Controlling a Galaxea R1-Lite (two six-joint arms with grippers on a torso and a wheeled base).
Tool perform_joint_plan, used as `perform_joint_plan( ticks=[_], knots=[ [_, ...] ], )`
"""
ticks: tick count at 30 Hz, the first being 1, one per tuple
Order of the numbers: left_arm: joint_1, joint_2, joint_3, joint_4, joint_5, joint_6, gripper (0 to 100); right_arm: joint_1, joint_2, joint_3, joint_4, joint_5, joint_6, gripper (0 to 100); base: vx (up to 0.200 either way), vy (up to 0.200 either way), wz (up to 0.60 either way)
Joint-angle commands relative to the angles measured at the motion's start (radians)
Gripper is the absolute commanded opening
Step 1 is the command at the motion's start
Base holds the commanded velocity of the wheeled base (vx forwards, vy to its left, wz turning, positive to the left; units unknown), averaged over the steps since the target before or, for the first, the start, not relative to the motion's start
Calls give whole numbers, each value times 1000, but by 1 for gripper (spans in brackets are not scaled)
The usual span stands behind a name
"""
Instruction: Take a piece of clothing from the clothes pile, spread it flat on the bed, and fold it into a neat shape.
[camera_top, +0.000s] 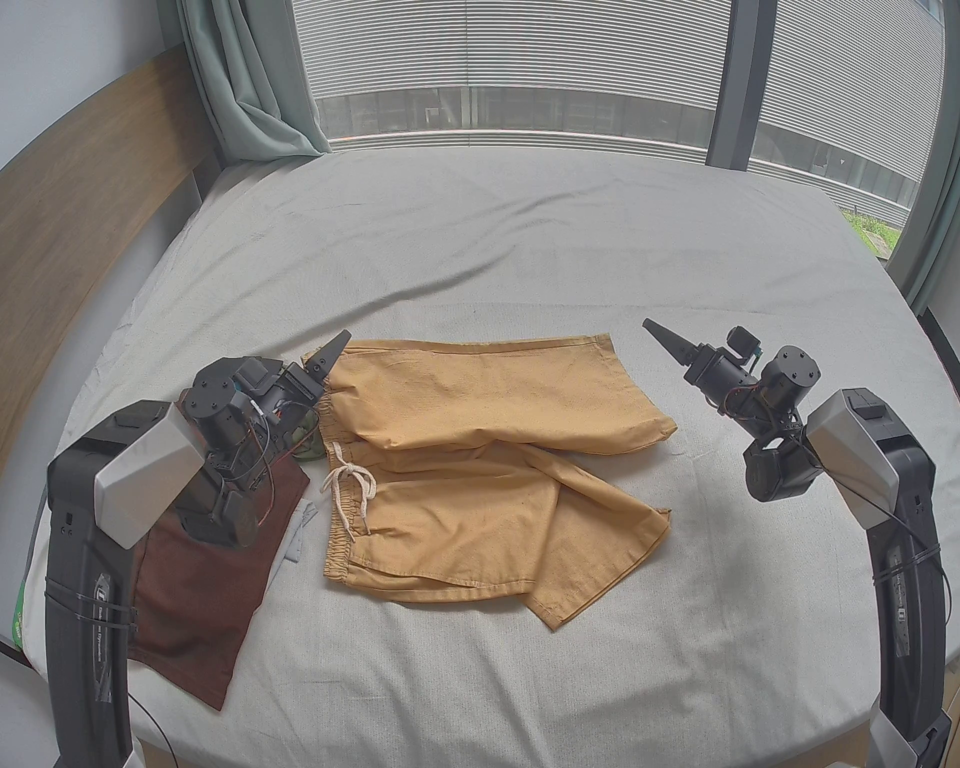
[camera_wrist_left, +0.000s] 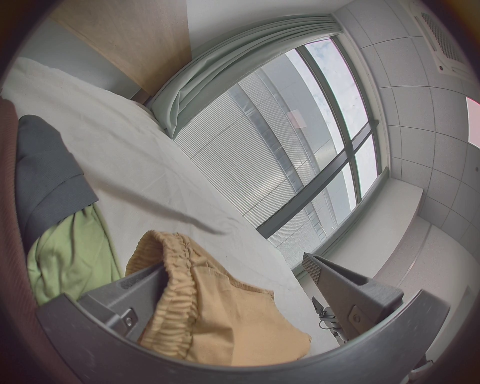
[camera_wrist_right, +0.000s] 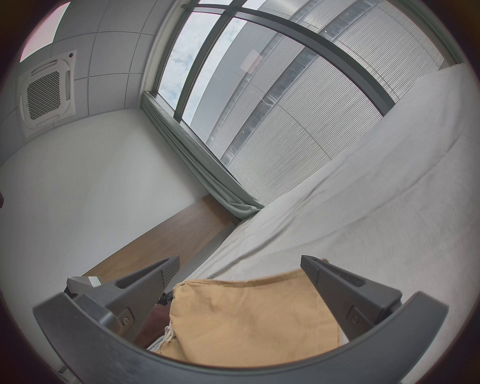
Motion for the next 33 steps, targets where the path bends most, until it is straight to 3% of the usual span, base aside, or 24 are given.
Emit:
perform_joint_plan(
  ticks=[1, 9, 24, 27, 33],
  knots=[
    [10, -111, 178, -12, -15, 9, 100, 33, -165, 296, -108, 1, -25, 100, 0, 0, 0],
    [40, -238, 426, -17, -96, 90, 100, 52, -311, 570, -107, 4, -169, 100, 0, 0, 0],
    [57, -526, 767, -18, -213, 115, 100, 56, -530, 971, -107, 4, -202, 100, 0, 0, 0],
    [59, -528, 787, -18, -216, 158, 100, 81, -553, 1047, -108, 4, -220, 100, 0, 0, 0],
    [79, -536, 844, -18, -308, 305, 100, 93, -573, 1116, -107, 2, -235, 100, 0, 0, 0]
  ],
)
